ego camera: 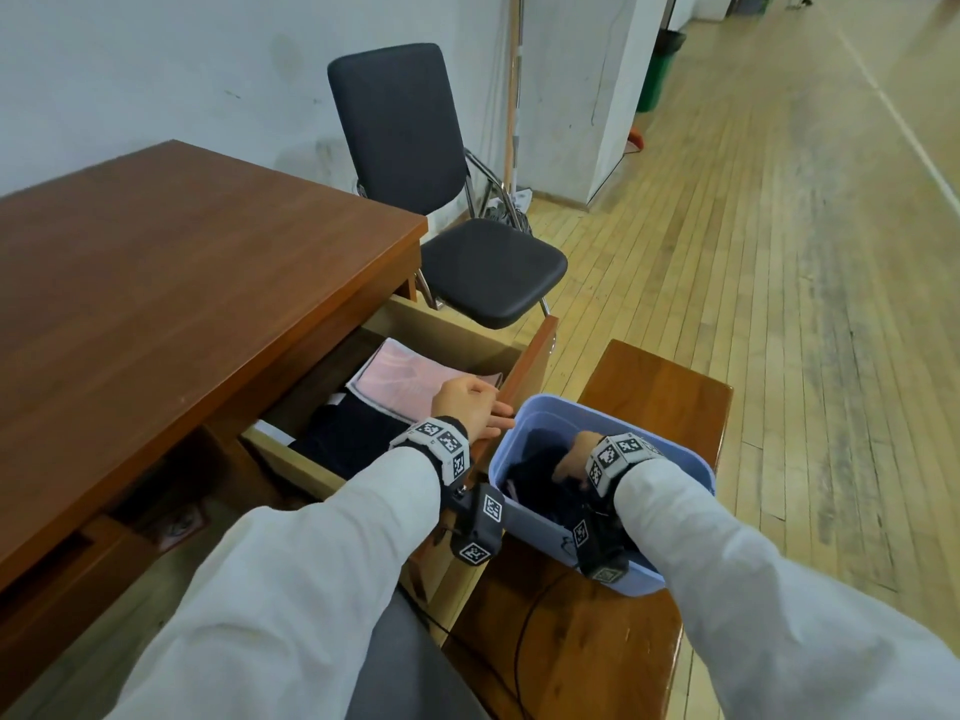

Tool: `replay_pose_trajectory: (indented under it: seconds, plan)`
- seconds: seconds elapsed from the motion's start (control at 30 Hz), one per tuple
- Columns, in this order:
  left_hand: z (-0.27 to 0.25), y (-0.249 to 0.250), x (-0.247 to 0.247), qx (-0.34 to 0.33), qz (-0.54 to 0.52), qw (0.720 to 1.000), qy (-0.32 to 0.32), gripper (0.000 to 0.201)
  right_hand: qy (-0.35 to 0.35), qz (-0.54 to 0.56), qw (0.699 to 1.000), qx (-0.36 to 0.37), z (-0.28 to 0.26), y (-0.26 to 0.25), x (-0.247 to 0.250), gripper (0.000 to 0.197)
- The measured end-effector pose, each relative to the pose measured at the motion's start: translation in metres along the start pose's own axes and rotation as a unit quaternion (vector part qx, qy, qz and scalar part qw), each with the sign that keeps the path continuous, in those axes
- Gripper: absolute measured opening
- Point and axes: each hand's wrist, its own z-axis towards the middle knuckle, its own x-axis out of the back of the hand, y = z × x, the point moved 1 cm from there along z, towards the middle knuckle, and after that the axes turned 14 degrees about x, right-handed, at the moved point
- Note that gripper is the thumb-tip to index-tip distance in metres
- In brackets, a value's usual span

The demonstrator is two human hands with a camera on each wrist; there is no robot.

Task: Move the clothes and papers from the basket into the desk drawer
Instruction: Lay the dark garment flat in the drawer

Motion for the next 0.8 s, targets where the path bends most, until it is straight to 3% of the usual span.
replay_pose_trajectory:
  seconds: [0.1,0.23,0.33,0.43,0.53,0.7,0.8]
  plan:
    - [0.002,-0.001,0.0,-0.006,0.002,1.0,0.013,0.02,-0.032,0.021,0.999,0.003,0.012,0.004,-0.005,0.071]
    - [0.003,0.001,-0.001,-0.007,-0.001,1.0,0.017,0.013,-0.069,-0.031,0.997,0.033,0.008,-0.003,-0.005,0.046]
    - [0.003,0.0,-0.002,-0.007,-0.007,1.0,0.015,0.014,-0.056,-0.071,0.995,0.031,0.007,-0.006,-0.006,0.046]
    - [0.004,0.0,-0.002,-0.001,-0.014,1.0,0.011,0.017,-0.046,-0.057,0.993,0.093,0.007,-0.017,-0.009,0.052]
    - [0.005,-0.001,-0.002,0.009,-0.025,1.0,-0.002,0.022,-0.085,-0.095,0.987,0.101,0.008,-0.018,-0.011,0.064]
    - [0.006,0.0,-0.001,0.017,-0.025,0.999,-0.011,0.023,-0.042,-0.077,0.992,0.096,0.005,-0.015,0.006,0.039]
    - [0.006,0.0,-0.001,0.028,-0.029,0.999,-0.036,0.018,-0.007,0.007,0.994,0.107,-0.001,-0.01,0.021,0.03]
